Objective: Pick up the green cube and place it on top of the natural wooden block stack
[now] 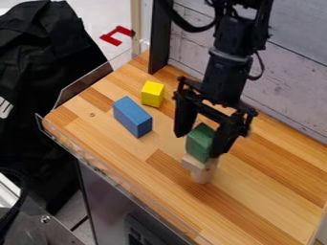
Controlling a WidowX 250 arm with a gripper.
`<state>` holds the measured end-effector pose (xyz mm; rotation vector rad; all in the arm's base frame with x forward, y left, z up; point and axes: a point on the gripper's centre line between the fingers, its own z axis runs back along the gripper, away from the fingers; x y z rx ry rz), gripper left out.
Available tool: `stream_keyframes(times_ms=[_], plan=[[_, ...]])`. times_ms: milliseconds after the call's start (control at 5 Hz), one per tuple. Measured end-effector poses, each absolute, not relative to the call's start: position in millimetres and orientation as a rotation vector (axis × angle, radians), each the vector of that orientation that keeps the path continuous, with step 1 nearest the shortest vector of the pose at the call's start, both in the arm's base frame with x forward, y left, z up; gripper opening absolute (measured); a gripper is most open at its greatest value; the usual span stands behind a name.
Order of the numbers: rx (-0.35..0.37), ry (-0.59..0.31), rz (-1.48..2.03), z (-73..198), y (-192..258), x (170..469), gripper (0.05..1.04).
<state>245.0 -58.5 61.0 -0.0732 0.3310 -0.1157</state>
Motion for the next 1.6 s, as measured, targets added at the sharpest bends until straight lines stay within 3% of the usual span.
stream_keyframes(times_ms=[400, 600, 1000, 1600], plan=[[-0.089, 0.090, -0.059, 128.2, -53.5, 268.7, 0.997], [-0.099, 0.031, -0.016, 151.5, -40.4, 277.4, 0.997], [-0.078, 0.084, 0.101, 126.7, 5.8, 292.1, 0.997], [0.052, 0.105, 0.133, 75.3, 35.7, 302.9, 0.997]])
